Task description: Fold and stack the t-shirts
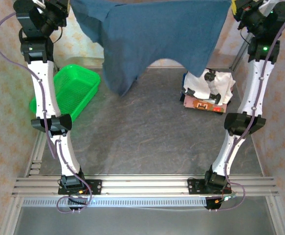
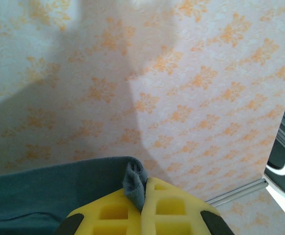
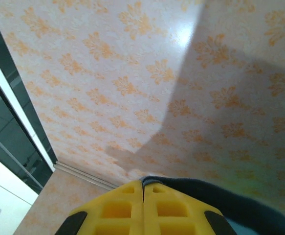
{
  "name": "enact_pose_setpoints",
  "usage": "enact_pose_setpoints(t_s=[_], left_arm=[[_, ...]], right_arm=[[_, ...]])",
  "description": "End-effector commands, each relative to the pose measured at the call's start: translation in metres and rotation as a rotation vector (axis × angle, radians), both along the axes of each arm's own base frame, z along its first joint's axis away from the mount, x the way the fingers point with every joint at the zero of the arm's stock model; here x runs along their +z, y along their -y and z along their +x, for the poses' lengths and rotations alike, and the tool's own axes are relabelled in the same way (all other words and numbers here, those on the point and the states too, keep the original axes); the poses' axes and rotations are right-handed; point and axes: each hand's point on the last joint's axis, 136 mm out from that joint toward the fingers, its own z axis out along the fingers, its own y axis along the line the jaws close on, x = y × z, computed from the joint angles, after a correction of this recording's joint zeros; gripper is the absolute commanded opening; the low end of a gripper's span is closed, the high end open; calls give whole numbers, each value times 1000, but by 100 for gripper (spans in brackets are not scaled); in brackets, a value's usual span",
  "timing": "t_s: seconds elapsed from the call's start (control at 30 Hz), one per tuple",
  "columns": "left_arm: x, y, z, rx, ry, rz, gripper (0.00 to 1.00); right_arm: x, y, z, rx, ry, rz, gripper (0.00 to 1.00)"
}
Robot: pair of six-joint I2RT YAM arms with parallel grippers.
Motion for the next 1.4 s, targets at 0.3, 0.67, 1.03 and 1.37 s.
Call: enact_pose_setpoints(t_s=[0.3, 0.67, 1.03, 1.37], left_arm=[[-100, 34, -107, -44, -317, 414, 0], [-359, 38, -261, -47, -899, 347, 0], [-480, 20, -374, 126, -1266, 284, 0], [-491, 3, -388, 233, -1379, 297, 0]], right_arm=[[-178, -7, -113, 19, -535, -311, 0], [-408, -34, -262, 20, -1036, -287, 0], [-477, -31, -343, -59, -1340, -337, 0], [-495, -23, -372, -141, -1456, -360, 0]])
